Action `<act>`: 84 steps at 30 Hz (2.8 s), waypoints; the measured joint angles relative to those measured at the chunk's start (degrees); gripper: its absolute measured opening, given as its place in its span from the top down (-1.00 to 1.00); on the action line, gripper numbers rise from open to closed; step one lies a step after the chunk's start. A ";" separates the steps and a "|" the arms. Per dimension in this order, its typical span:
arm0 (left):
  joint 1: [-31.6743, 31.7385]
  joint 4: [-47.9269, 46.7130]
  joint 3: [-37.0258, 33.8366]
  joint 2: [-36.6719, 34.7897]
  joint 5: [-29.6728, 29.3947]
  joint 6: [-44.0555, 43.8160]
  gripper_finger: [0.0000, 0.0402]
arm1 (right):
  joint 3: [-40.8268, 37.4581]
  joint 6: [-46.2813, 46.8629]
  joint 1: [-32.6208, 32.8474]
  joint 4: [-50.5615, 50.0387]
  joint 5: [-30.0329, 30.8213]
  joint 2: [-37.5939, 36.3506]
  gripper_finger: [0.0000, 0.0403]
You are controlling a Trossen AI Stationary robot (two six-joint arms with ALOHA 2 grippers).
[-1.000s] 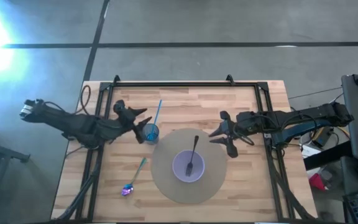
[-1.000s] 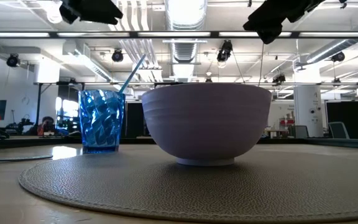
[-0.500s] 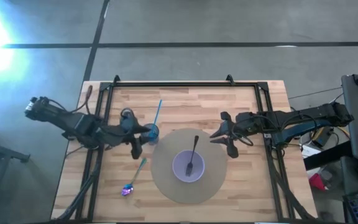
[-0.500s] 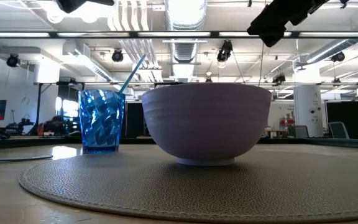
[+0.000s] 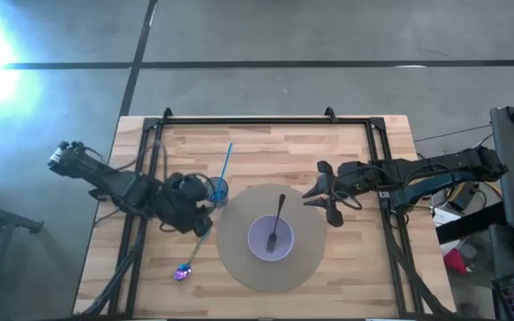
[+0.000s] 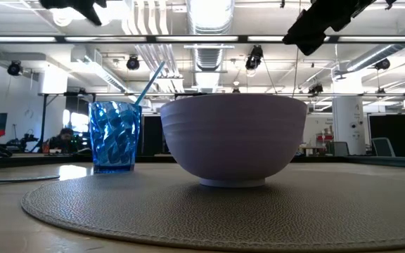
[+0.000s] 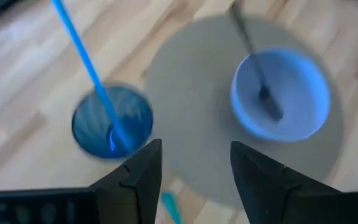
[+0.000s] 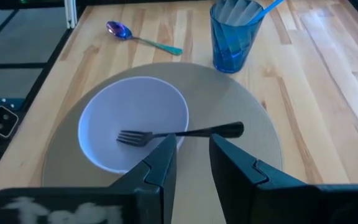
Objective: Pick & Place Utensil
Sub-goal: Put the blue spoon into the violet bowl
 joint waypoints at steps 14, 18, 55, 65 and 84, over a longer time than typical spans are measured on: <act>-6.50 -3.45 -1.36 11.47 12.17 -19.76 0.10 | 0.00 -1.51 0.00 -1.17 0.02 0.00 0.65; -8.75 -3.45 -1.39 13.16 13.39 -23.69 0.10 | 0.00 -1.51 0.00 -1.89 0.02 0.00 0.64; -14.72 17.45 -21.79 19.79 21.77 -43.08 0.12 | 0.00 -1.01 0.00 -2.01 0.02 0.00 0.60; -13.87 18.65 -21.79 22.16 22.60 -42.89 0.40 | 0.00 -0.85 0.02 -1.97 0.02 0.00 0.56; -13.83 18.90 -21.97 22.90 24.46 -41.63 0.68 | 0.00 -0.85 0.02 -1.83 0.03 0.00 0.60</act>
